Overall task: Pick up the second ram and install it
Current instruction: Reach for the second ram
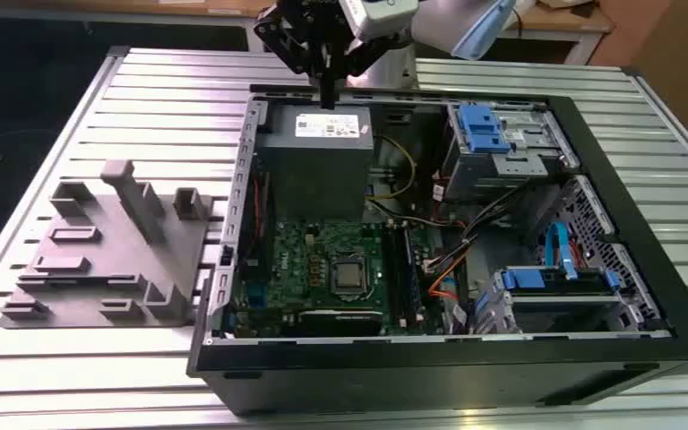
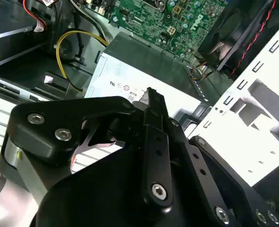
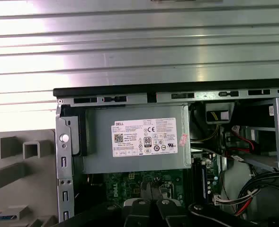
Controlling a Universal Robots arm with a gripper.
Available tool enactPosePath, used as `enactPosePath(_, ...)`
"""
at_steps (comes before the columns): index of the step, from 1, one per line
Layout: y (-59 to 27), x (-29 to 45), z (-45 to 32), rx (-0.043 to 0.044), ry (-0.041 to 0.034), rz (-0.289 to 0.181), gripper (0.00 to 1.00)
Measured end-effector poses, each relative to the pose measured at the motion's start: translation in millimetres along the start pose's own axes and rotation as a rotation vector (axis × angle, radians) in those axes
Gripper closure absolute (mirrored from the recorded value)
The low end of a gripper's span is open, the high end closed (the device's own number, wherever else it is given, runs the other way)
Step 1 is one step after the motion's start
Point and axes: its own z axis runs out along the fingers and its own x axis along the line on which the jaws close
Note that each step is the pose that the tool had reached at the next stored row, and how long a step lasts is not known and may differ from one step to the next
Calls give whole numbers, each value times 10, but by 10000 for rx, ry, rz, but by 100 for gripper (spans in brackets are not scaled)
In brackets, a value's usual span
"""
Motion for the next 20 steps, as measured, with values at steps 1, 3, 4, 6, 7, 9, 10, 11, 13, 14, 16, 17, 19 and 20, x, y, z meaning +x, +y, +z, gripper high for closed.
enactPosePath(1,0,0,0,0,0,0,93)
enactPosePath(3,0,0,0,1,0,0,93)
enactPosePath(4,0,0,0,0,0,1,93)
enactPosePath(6,0,1,0,1,1,0,93)
enactPosePath(7,0,5,-1,2,1,1,93)
enactPosePath(9,-1,16,-1,0,0,1,93)
enactPosePath(10,-2,21,-1,0,0,1,93)
enactPosePath(11,-2,28,-1,0,0,1,93)
enactPosePath(13,-3,43,-1,0,0,1,93)
enactPosePath(14,-4,51,-1,1,0,1,93)
enactPosePath(16,-6,75,-2,1,1,0,93)
enactPosePath(17,-7,90,-2,0,0,0,93)
enactPosePath(19,-9,123,-3,0,0,1,93)
enactPosePath(20,-11,142,-3,0,0,1,93)
